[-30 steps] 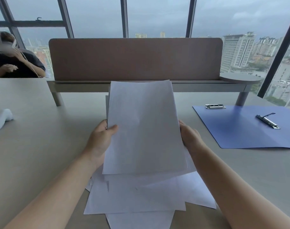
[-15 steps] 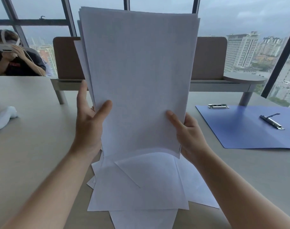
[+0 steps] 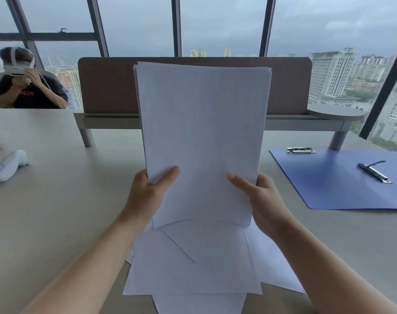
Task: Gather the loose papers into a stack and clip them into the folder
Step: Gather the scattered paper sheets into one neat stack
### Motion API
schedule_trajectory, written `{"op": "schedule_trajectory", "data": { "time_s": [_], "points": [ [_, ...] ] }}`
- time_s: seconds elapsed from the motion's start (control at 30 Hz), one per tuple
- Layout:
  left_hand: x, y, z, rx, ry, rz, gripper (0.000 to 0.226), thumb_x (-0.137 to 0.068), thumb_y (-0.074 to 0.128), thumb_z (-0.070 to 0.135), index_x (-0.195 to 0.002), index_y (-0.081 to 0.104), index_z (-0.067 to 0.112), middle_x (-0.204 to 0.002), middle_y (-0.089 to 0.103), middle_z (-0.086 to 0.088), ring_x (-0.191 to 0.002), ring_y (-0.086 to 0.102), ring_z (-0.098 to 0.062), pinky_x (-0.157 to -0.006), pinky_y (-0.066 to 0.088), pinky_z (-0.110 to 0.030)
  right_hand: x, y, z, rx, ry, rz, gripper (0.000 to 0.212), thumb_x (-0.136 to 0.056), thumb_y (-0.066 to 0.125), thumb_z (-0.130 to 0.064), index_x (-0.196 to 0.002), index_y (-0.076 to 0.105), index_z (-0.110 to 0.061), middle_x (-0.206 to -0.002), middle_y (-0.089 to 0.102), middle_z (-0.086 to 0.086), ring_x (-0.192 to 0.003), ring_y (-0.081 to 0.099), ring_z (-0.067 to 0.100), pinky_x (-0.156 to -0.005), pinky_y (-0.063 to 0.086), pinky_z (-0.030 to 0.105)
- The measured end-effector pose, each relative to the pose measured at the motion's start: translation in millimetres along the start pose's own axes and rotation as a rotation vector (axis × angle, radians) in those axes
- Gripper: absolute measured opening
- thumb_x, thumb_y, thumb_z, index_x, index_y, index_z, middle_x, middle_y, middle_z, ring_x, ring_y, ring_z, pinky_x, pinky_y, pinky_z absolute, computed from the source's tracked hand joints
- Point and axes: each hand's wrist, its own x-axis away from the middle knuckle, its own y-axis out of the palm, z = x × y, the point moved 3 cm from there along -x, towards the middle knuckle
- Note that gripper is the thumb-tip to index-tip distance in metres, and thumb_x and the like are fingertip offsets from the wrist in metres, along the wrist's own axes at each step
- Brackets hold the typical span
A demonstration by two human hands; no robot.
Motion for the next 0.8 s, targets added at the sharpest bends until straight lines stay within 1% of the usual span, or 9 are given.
{"op": "schedule_trajectory", "data": {
  "time_s": [0.1, 0.2, 0.3, 0.4, 0.47, 0.53, 0.6, 0.7, 0.8],
  "points": [
    [-4.6, -3.8, -3.6, -0.017, -0.049, 0.002, 0.011, -0.089, 0.07, 0.027, -0.085, 0.08, 0.025, -0.096, 0.078, 0.004, -0.095, 0.073, -0.017, -0.091, 0.055, -0.041, -1.0, 2.2, 7.9, 0.062, 0.026, 0.057, 0.022, -0.088, 0.071, -0.022, -0.104, 0.076, -0.007, -0.104, 0.078, 0.013, -0.1, 0.073, 0.032, -0.088, 0.058, 0.046],
    [-12.6, -12.3, -4.6, -0.015, -0.084, 0.126, 0.013, -0.093, 0.066, 0.026, -0.089, 0.076, 0.019, -0.092, 0.078, 0.006, -0.093, 0.073, -0.017, -0.09, 0.055, -0.04, -4.8, 1.4, 5.5, 0.175, 0.025, 0.05, 0.039, -0.097, 0.056, -0.044, -0.105, 0.074, -0.011, -0.103, 0.078, 0.007, -0.096, 0.074, 0.024, -0.085, 0.059, 0.041],
    [-20.2, -23.8, -12.7, 0.119, -0.211, 0.264, 0.02, -0.092, 0.066, 0.026, -0.107, 0.072, 0.015, -0.107, 0.075, -0.003, -0.098, 0.071, -0.025, -0.09, 0.055, -0.043, -9.9, -6.0, 7.6, 0.509, 0.07, 0.124, 0.056, -0.097, 0.037, -0.063, -0.103, 0.072, -0.02, -0.096, 0.075, -0.004, -0.092, 0.07, 0.019, -0.081, 0.053, 0.033],
    [-23.6, -33.4, -20.7, 0.294, -0.324, 0.256, 0.034, -0.094, 0.063, 0.028, -0.121, 0.066, 0.008, -0.123, 0.07, -0.008, -0.088, 0.071, -0.02, -0.086, 0.052, -0.033, -6.7, -11.7, 17.1, 1.251, 0.191, 0.092, 0.076, -0.083, 0.033, -0.082, -0.137, 0.05, -0.031, -0.136, 0.059, -0.004, -0.13, 0.052, 0.022, -0.102, 0.039, 0.039],
    [-23.7, -33.8, -23.2, 0.397, -0.379, 0.17, 0.025, -0.098, 0.055, 0.029, -0.108, 0.065, 0.008, -0.123, 0.066, 0.004, -0.057, 0.066, -0.008, -0.075, 0.05, -0.02, -1.0, -7.9, 29.7, 1.461, 0.267, -0.063, 0.109, -0.067, 0.032, -0.094, -0.155, 0.023, -0.03, -0.161, 0.028, 0.002, -0.15, 0.022, 0.025, -0.119, 0.019, 0.042],
    [-23.4, -34.6, -26.2, 0.496, -0.438, 0.145, 0.02, -0.099, 0.052, 0.027, -0.09, 0.061, 0.012, -0.08, 0.069, 0.026, -0.035, 0.055, -0.005, -0.047, 0.048, -0.012, 2.2, -4.4, 39.5, 1.489, 0.318, -0.157, 0.131, -0.054, 0.035, -0.1, -0.159, 0.005, -0.028, -0.168, 0.001, 0.009, -0.154, -0.006, 0.028, -0.124, 0.0, 0.046],
    [-21.2, -35.3, -30.8, 0.498, -0.495, 0.171, 0.021, -0.098, 0.055, 0.024, -0.081, 0.06, 0.013, -0.051, 0.058, 0.006, -0.032, 0.05, -0.008, -0.036, 0.042, -0.014, 1.9, -4.1, 40.5, 1.491, 0.353, -0.16, 0.14, -0.049, 0.041, -0.101, -0.159, -0.002, -0.026, -0.167, -0.009, 0.01, -0.153, -0.015, 0.029, -0.123, -0.006, 0.049],
    [-17.0, -33.2, -37.8, 0.529, -0.543, 0.227, 0.023, -0.098, 0.055, 0.016, -0.077, 0.061, 0.011, -0.051, 0.057, 0.001, -0.035, 0.053, -0.01, -0.038, 0.049, -0.019, -0.7, -6.8, 36.7, 1.5, 0.377, -0.129, 0.145, -0.047, 0.05, -0.099, -0.159, -0.004, -0.024, -0.167, -0.01, 0.011, -0.153, -0.014, 0.029, -0.123, -0.004, 0.049],
    [-13.5, -28.4, -36.1, 0.571, -0.568, 0.232, 0.015, -0.101, 0.051, 0.017, -0.09, 0.058, 0.009, -0.048, 0.061, -0.002, -0.065, 0.067, -0.016, -0.043, 0.055, -0.022, -7.7, -12.1, 28.9, 1.319, 0.317, 0.029, 0.141, -0.051, 0.064, -0.089, -0.159, 0.001, -0.024, -0.167, -0.005, 0.01, -0.155, -0.001, 0.027, -0.123, 0.01, 0.045]
  ]
}}
